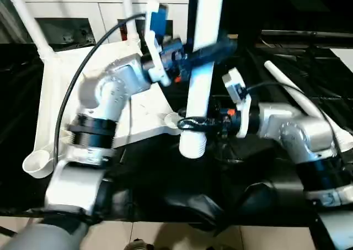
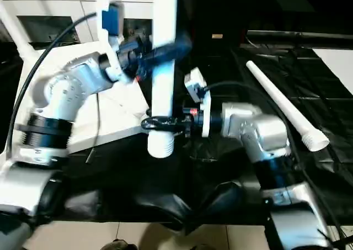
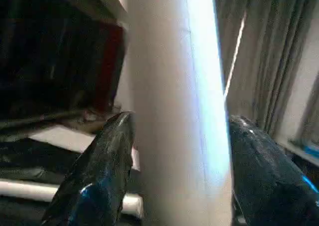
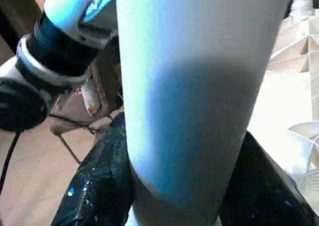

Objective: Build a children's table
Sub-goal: Pick table leg

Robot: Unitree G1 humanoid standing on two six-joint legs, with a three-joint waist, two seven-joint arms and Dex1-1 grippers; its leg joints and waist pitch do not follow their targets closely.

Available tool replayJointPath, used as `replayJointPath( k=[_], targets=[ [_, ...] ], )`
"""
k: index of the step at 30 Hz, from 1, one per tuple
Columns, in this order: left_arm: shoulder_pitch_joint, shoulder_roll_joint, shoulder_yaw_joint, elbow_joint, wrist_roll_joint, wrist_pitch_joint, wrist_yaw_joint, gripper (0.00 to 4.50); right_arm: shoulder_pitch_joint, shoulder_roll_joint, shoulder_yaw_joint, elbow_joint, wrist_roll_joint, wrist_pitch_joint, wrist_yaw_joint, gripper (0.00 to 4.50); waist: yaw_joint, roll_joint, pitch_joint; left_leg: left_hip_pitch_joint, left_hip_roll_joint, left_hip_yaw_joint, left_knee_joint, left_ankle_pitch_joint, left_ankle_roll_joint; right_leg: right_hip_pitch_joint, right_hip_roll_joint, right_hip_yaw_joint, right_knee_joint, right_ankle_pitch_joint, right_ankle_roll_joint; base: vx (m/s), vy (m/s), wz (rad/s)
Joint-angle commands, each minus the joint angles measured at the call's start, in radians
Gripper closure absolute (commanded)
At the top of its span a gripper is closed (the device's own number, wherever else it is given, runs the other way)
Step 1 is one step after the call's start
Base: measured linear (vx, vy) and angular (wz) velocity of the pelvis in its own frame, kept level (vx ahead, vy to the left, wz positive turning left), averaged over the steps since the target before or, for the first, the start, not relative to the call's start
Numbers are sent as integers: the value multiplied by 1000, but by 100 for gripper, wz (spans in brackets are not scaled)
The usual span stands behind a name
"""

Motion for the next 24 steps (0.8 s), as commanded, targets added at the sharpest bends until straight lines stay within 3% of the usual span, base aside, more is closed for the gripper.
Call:
replayJointPath(
  k=[1, 4, 7, 9, 11, 13, 15, 16, 17, 18, 19, 21, 22, 23, 24],
  targets=[
    [0, -31, 76, 18, -77, -15, 25, 153, 1, 6, -40, -36, 32, -13, -11, 264, 5, -2, -89, 14, 34, -10, -64, -161, 40, 68, -59, 37, -70, -180, -260, 0, 0, 0],
    [-4, -62, 125, 24, -132, -20, 36, 153, 3, 17, -61, -37, 43, -19, -27, 264, 6, -1, -89, 14, 35, -10, -64, -155, 48, 66, -58, 36, -70, -174, -265, 0, 0, 0],
    [-23, -131, 248, 51, -274, -35, 104, 153, 3, 48, -117, -32, 75, -33, -63, 264, 6, -5, -88, 14, 33, -8, -63, -159, 51, 65, -58, 35, -72, -193, -264, 0, 0, 0],
    [-30, -155, 288, 66, -318, -51, 140, 153, 2, 55, -134, -31, 85, -35, -75, 264, 8, -6, -88, 13, 33, -8, -61, -162, 56, 64, -58, 34, -74, -209, -261, 0, 0, 0],
    [-50, -200, 386, 106, -402, -116, 235, 153, -2, 78, -171, -25, 101, -51, -108, 264, 8, -8, -88, 14, 32, -7, -62, -161, 57, 63, -58, 33, -76, -223, -251, 0, 0, 0],
    [-56, -218, 419, 115, -422, -149, 280, 153, 0, 85, -186, -24, 106, -57, -125, 264, 7, -11, -88, 15, 32, -9, -63, -160, 59, 65, -58, 33, -77, -234, -237, 0, 0, 0],
    [-59, -216, 443, 145, -353, -220, 447, 153, 1, 114, -228, -14, 85, -103, -225, 264, 3, -15, -86, 13, 34, -11, -65, -148, 58, 60, -57, 34, -78, -241, -211, 0, 0, 0],
    [-46, -203, 411, 143, -260, -265, 491, 153, 3, 122, -239, -13, 67, -126, -264, 264, 3, -18, -87, 16, 34, -12, -66, -150, 54, 62, -59, 34, -81, -258, -196, 0, 0, 0],
    [-23, -166, 335, 133, -122, -269, 524, 153, 4, 124, -235, -6, 11, -170, -329, 264, 2, -16, -86, 15, 35, -13, -68, -149, 52, 60, -57, 35, -82, -263, -185, 0, 0, 0],
    [46, -75, 140, 74, 141, -261, 508, 153, 10, 122, -215, -3, -85, -224, -422, 264, 1, -19, -86, 16, 40, -16, -72, -141, 43, 56, -58, 36, -81, -271, -157, 0, 0, 0],
    [67, -55, 100, 53, 195, -267, 500, 153, 13, 124, -212, -5, -104, -238, -443, 264, -5, -13, -86, 16, 46, -22, -77, -127, 27, 52, -57, 39, -75, -290, -105, 0, 0, 0],
    [148, 38, -10, -22, 334, -203, 555, 153, 24, 151, -217, -4, -176, -288, -567, 264, -7, -11, -87, 17, 43, -16, -76, -112, 2, 53, -62, 42, -71, -270, -120, 0, 0, 0],
    [156, 48, -16, -27, 342, -193, 563, 153, 25, 156, -219, -2, -184, -296, -583, 264, -11, -8, -88, 19, 39, -13, -75, -110, -5, 50, -59, 43, -69, -246, -136, 0, 0, 0],
    [172, 74, -35, -33, 359, -185, 563, 153, 25, 165, -224, 5, -200, -312, -618, 264, -10, -13, -90, 18, 34, -9, -72, -105, 0, 54, -59, 43, -67, -219, -157, 0, 0, 0],
    [188, 107, -70, -30, 367, -206, 506, 153, 24, 167, -225, 17, -214, -318, -640, 264, -8, -10, -93, 16, 33, -11, -72, -93, 4, 55, -60, 43, -65, -202, -166, 0, 0, 0]
  ],
)
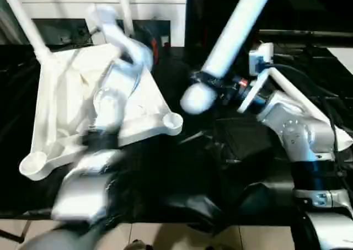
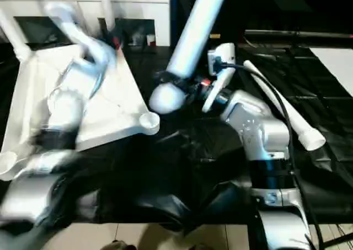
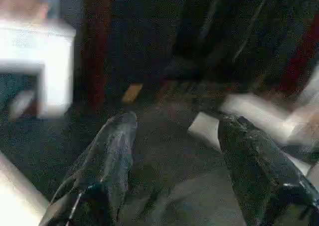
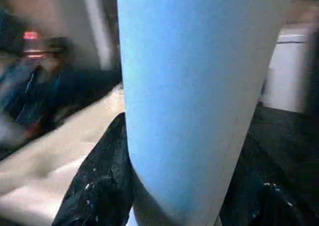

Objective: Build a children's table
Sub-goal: Pick table leg

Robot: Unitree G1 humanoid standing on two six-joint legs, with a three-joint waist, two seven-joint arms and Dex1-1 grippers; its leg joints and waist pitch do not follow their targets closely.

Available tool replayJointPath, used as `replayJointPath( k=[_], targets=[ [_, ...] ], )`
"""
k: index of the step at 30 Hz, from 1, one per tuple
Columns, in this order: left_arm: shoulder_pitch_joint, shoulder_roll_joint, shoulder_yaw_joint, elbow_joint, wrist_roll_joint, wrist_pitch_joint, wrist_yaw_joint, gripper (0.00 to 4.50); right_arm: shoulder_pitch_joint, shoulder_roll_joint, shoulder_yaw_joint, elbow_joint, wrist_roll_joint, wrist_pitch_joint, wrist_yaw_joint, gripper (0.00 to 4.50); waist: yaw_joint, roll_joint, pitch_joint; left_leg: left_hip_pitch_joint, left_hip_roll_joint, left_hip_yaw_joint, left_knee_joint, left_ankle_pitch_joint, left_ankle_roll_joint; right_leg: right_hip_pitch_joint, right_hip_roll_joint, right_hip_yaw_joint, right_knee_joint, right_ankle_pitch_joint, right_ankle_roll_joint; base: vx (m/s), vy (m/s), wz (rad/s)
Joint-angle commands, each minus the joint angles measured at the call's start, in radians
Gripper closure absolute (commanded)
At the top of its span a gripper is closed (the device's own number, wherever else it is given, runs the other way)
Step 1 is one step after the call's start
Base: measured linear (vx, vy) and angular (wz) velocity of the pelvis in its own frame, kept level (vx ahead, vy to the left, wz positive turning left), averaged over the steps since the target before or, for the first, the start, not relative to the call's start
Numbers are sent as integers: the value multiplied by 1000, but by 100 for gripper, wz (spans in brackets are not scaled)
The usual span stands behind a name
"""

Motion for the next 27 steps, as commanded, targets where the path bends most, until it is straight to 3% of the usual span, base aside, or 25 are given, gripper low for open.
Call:
replayJointPath(
  k=[1, 4, 7, 8, 10, 12, 15, 16, 18, 21, 22, 23, 25, 27],
  targets=[
    [4, 58, -71, -23, 32, -31, -118, 153, -6, -3, -8, 23, -38, -31, -52, 264, 2, -6, -93, 18, 33, -11, -66, -82, 12, 58, -60, 43, -66, -184, -178, 0, 0, 0],
    [42, 118, -141, -6, 30, -123, -319, 153, -7, -11, -7, 69, -47, -46, -73, 264, 7, -8, -92, 18, 34, -8, -67, -80, 22, 56, -59, 44, -58, -117, -223, 0, 0, 0],
    [40, 204, -282, 127, 162, -148, -402, 153, 14, -30, 24, 96, -69, -58, -52, 264, 7, -3, -88, 23, 34, -7, -69, -120, 16, 52, -58, 45, -59, -141, -222, 0, 0, 0],
    [35, 224, -310, 169, 198, -165, -432, 153, 19, -33, 34, 95, -69, -49, -37, 264, 9, -14, -84, 19, 31, -8, -74, -140, 14, 59, -62, 47, -64, -191, -193, 0, 0, 0],
    [37, 258, -346, 201, 262, -183, -475, 153, 25, -30, 45, 95, -75, -41, -19, 264, 7, -12, -85, 20, 36, -10, -76, -148, 2, 59, -66, 49, -65, -212, -180, 0, 0, 0],
    [36, 291, -381, 236, 312, -206, -508, 153, 28, -28, 57, 106, -80, -38, -2, 264, 5, -10, -87, 21, 37, -12, -77, -146, -3, 58, -68, 48, -64, -200, -189, 0, 0, 0],
    [20, 315, -407, 321, 351, -286, -537, 187, 22, -28, 78, 129, -86, -46, 28, 264, 4, -7, -86, 22, 36, -10, -75, -151, 0, 55, -66, 49, -62, -165, -215, 0, 0, 0],
    [5, 325, -416, 371, 369, -313, -537, 187, 19, -29, 89, 136, -86, -48, 42, 264, 5, 1, -87, 24, 36, -10, -75, -153, -2, 56, -67, 49, -59, -154, -220, 0, 0, 0],
    [-21, 330, -416, 427, 370, -320, -517, 191, 17, -34, 99, 137, -89, -50, 51, 264, 3, 0, -87, 25, 36, -10, -75, -163, -8, 56, -65, 49, -58, -141, -229, 0, 0, 0],
    [-51, 321, -403, 492, 355, -297, -536, 230, 26, -44, 99, 117, -70, -34, 81, 264, 8, -4, -88, 28, 38, -9, -74, -166, -7, 57, -69, 50, -57, -139, -241, 0, 0, 0],
    [-55, 319, -397, 509, 350, -289, -554, 230, 28, -45, 98, 119, -68, -30, 86, 264, 10, 10, -87, 28, 39, -9, -73, -165, -9, 55, -69, 50, -57, -131, -247, 0, 0, 0],
    [-57, 318, -395, 521, 354, -289, -568, 226, 28, -47, 100, 123, -76, -36, 85, 264, 7, 5, -88, 26, 38, -9, -74, -168, -11, 57, -66, 49, -56, -115, -252, 0, 0, 0],
    [-57, 316, -401, 526, 360, -271, -596, 259, 27, -53, 105, 125, -90, -40, 81, 264, 6, 8, -89, 27, 37, -9, -73, -169, -14, 58, -66, 49, -55, -106, -257, 0, 0, 0],
    [-57, 311, -414, 532, 379, -265, -598, 272, 28, -57, 102, 116, -86, -34, 84, 264, 4, 4, -88, 26, 38, -9, -74, -176, -11, 61, -68, 50, -56, -110, -263, 0, 0, 0]
  ],
)
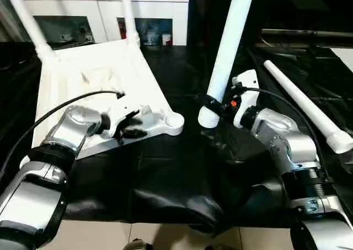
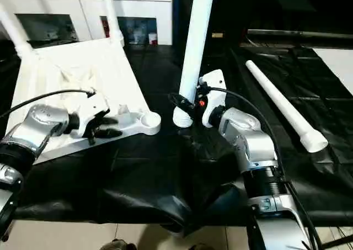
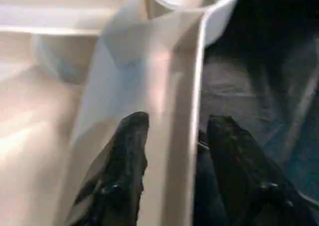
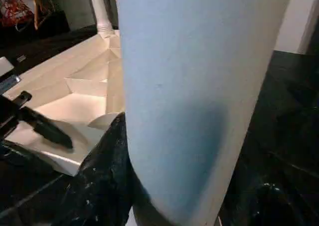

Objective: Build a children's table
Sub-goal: Pick table leg

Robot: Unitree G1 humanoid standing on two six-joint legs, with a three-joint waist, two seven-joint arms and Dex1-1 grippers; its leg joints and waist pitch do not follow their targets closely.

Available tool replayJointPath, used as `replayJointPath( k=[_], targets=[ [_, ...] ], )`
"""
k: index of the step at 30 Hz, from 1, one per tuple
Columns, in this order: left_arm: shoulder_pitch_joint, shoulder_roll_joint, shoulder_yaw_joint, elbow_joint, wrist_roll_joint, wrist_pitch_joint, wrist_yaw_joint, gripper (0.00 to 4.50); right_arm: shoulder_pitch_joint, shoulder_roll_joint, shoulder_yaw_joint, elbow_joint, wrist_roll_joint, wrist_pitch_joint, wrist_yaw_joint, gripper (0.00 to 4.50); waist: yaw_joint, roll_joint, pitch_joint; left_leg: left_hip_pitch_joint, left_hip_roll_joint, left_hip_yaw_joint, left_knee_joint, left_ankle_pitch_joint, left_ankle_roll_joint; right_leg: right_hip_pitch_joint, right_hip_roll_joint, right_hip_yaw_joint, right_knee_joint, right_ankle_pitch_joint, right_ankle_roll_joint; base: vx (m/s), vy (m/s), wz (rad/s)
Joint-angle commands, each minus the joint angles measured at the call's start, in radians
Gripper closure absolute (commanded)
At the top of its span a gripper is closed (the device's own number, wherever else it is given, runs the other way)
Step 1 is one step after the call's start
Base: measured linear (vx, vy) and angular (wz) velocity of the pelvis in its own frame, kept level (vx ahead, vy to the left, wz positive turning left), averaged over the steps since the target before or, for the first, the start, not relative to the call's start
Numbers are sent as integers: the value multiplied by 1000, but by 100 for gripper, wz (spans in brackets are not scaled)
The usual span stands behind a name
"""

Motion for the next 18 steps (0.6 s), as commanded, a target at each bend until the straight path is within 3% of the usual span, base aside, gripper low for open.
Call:
replayJointPath(
  k=[1, 2, 4, 7, 15, 18],
  targets=[
    [-20, -8, -10, 24, 25, -1, -3, 268, -6, -5, 3, -28, -4, 10, 9, 264, -1, 8, -88, 23, 39, -11, -71, -178, -9, 62, -69, 47, -58, -120, -261, 0, 0, 0],
    [-27, -19, -6, 46, 26, -9, 2, 273, -5, -8, 3, -26, -3, 8, 13, 264, -1, 3, -88, 22, 38, -11, -71, -176, -6, 62, -68, 47, -59, -124, -260, 0, 0, 0],
    [-43, -35, -4, 94, 31, -33, 13, 307, -4, -14, 6, -20, -5, 2, 22, 264, 1, 3, -88, 23, 37, -11, -70, -172, -1, 62, -68, 46, -60, -133, -260, 0, 0, 0],
    [-63, -46, 11, 135, 30, -49, 28, 311, -9, -16, 6, -9, -7, -4, 32, 264, 3, 3, -90, 21, 38, -12, -69, -160, 9, 64, -69, 46, -59, -116, -262, 0, 0, 0],
    [-53, -43, 31, 138, 13, -58, -62, 396, -46, -7, 12, 3, 15, -6, 76, 264, 4, -1, -88, 23, 40, -12, -70, -169, 14, 63, -71, 46, -60, -132, -271, 0, 0, 0],
    [-32, -49, 31, 108, 0, -75, -103, 407, -47, -8, 11, -11, 37, 5, 110, 264, 6, -3, -89, 22, 43, -11, -70, -154, 23, 62, -71, 46, -57, -116, -276, 0, 0, 0]
  ],
)
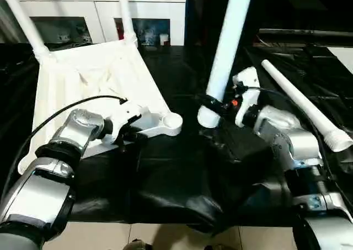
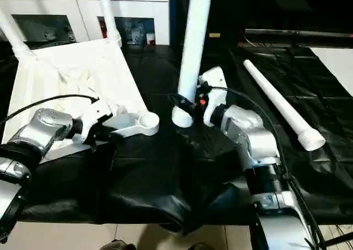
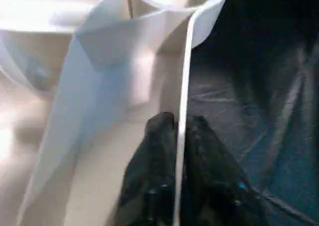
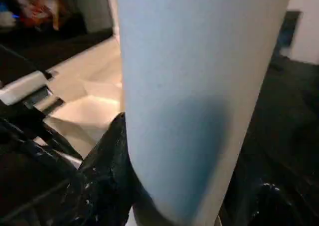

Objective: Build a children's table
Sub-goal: Pick table leg, then insert table leg to table base

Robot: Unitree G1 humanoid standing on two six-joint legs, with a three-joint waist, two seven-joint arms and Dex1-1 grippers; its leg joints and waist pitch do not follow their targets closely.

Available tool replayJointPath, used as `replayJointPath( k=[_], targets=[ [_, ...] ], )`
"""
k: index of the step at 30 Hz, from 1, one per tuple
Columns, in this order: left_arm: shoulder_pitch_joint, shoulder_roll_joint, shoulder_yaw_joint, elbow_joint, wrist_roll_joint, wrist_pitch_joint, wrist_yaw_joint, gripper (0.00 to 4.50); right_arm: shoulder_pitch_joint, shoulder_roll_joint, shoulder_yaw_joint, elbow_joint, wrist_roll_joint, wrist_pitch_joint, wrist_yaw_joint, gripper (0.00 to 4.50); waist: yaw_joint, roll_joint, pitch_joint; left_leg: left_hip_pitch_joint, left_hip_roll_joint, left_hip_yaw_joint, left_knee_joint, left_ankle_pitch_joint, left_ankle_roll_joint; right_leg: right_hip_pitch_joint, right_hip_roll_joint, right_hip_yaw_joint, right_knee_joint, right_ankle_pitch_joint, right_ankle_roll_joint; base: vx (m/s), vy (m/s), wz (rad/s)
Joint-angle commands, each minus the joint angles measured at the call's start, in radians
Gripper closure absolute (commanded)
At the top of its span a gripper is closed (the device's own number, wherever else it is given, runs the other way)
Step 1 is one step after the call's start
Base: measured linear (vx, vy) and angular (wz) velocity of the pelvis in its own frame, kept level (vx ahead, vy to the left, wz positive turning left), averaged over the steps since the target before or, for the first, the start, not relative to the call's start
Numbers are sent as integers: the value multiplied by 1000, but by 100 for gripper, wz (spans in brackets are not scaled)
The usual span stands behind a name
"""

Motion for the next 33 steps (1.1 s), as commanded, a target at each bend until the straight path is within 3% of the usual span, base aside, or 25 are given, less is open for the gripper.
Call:
replayJointPath(
  k=[1, 4, 6, 9, 10, 11, 13, 14, 16, 22, 23, 26, 28, 33],
  targets=[
    [35, -12, 0, -54, -21, -33, -51, 434, -10, 0, 5, -28, 30, 11, 36, 264, 6, -4, -90, 21, 46, -12, -70, -146, 28, 64, -75, 47, -55, -104, -279, 0, 0, 0],
    [116, -45, -29, -147, -30, -27, -72, 446, 2, 19, 18, -36, 33, 15, 34, 264, 8, -11, -90, 18, 50, -11, -71, -119, 41, 64, -78, 47, -49, -79, -288, 0, 0, 0],
    [162, -64, -49, -195, -29, -20, -68, 449, 9, 33, 31, -35, 23, 7, 27, 264, 9, -11, -89, 23, 50, -8, -71, -124, 43, 58, -75, 47, -52, -101, -280, 0, 0, 0],
    [201, -96, -57, -233, -25, -11, -36, 450, 14, 57, 41, -31, 22, 15, 21, 264, 18, -20, -81, 30, 47, -5, -75, -185, 27, 50, -75, 49, -70, -249, -236, 0, 0, 0],
    [207, -105, -57, -234, -18, -13, -27, 450, 15, 60, 51, -27, 16, 15, 28, 264, 24, -15, -78, 35, 49, -7, -77, -209, 13, 46, -78, 50, -74, -306, -219, 0, 0, 0],
    [210, -114, -59, -227, -6, -21, -10, 450, 19, 59, 79, -18, -4, 12, 41, 264, 26, -23, -75, 36, 49, -7, -80, -230, 3, 45, -77, 49, -78, -352, -201, 0, 0, 0],
    [210, -115, -62, -224, 2, -29, -1, 450, 21, 58, 94, -10, -18, 8, 45, 264, 22, -21, -67, 42, 48, -10, -87, -295, -16, 41, -78, 48, -88, -453, -165, 0, 0, 0],
    [214, -114, -60, -233, 12, -31, 4, 450, 22, 57, 109, 4, -35, 0, 50, 264, 20, -26, -67, 44, 48, -11, -89, -309, -20, 40, -78, 47, -91, -477, -154, 0, 0, 0],
    [225, -111, -57, -258, 12, -18, 3, 450, 21, 60, 112, 20, -43, -6, 46, 264, 16, -27, -69, 48, 47, -15, -91, -332, -28, 38, -84, 49, -96, -520, -131, 0, 0, 0],
    [245, -97, -24, -330, -7, -4, 21, 450, 5, 68, 117, 86, -73, -13, 0, 264, 16, -31, -77, 40, 47, -11, -92, -269, -14, 42, -84, 53, -83, -389, -164, 0, 0, 0],
    [247, -99, -19, -336, -14, -2, 18, 450, 3, 67, 113, 99, -74, -21, -4, 264, 18, -32, -80, 36, 45, -8, -89, -231, -4, 46, -83, 53, -79, -343, -173, 0, 0, 0],
    [254, -100, -12, -351, -16, -2, 7, 450, 0, 71, 98, 131, -70, -37, -6, 264, 21, -32, -82, 33, 44, -6, -87, -205, 7, 49, -83, 53, -76, -316, -179, 0, 0, 0],
    [255, -103, -9, -357, -19, -1, 2, 450, -3, 78, 92, 155, -67, -49, -1, 264, 21, -26, -82, 34, 45, -6, -87, -204, 10, 48, -82, 52, -75, -309, -186, 0, 0, 0],
    [254, -105, -11, -366, -13, 5, 3, 450, -13, 99, 73, 214, -66, -79, -6, 264, 18, -24, -79, 34, 45, -7, -90, -238, 2, 48, -80, 51, -77, -328, -189, 0, 0, 0]
  ],
)
